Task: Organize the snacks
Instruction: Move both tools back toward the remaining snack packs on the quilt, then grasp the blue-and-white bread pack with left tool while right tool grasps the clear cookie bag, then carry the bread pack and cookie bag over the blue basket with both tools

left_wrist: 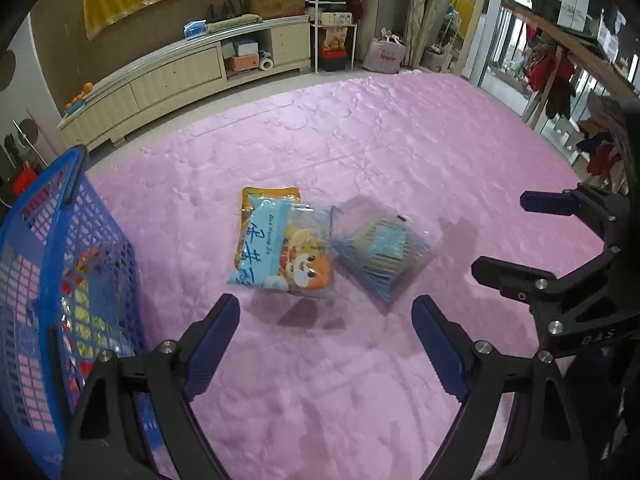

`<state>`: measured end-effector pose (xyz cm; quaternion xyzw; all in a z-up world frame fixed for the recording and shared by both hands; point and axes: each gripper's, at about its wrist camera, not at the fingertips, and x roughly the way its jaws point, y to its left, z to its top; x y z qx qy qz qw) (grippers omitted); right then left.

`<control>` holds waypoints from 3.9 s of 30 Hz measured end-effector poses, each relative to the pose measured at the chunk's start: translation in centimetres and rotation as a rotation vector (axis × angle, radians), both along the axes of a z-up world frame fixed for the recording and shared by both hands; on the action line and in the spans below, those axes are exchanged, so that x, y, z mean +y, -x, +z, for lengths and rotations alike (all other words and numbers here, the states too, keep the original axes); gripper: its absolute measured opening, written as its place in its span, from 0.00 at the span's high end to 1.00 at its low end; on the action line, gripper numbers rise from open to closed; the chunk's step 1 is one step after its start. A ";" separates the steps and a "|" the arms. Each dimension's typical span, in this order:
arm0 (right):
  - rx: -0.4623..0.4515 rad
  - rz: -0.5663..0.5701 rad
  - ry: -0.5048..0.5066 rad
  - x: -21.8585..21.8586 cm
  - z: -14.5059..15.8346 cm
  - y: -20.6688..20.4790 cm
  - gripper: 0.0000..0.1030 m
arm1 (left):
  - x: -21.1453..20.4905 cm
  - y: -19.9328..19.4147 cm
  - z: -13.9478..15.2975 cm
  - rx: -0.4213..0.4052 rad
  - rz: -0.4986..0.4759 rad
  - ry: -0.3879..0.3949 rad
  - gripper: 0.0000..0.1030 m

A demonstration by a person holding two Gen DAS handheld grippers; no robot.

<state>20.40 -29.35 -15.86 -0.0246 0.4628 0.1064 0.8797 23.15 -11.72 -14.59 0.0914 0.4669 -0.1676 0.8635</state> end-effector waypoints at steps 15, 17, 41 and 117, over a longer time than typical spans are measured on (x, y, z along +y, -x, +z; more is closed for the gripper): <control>0.018 -0.027 -0.030 -0.2 -2.6 -3.1 0.00 | 0.2 -4.2 -2.1 0.037 0.047 -0.024 0.16; 0.025 -0.032 -0.039 -0.3 -3.0 -3.1 0.00 | 0.1 -4.6 -2.4 0.044 0.024 -0.043 0.16; 0.043 -0.136 -0.051 -3.4 -3.2 -0.3 0.00 | -0.3 -4.6 -3.2 0.024 0.039 -0.050 0.38; -0.376 0.197 0.099 9.8 12.8 11.1 0.41 | 7.8 13.1 10.7 -0.296 0.179 0.173 0.38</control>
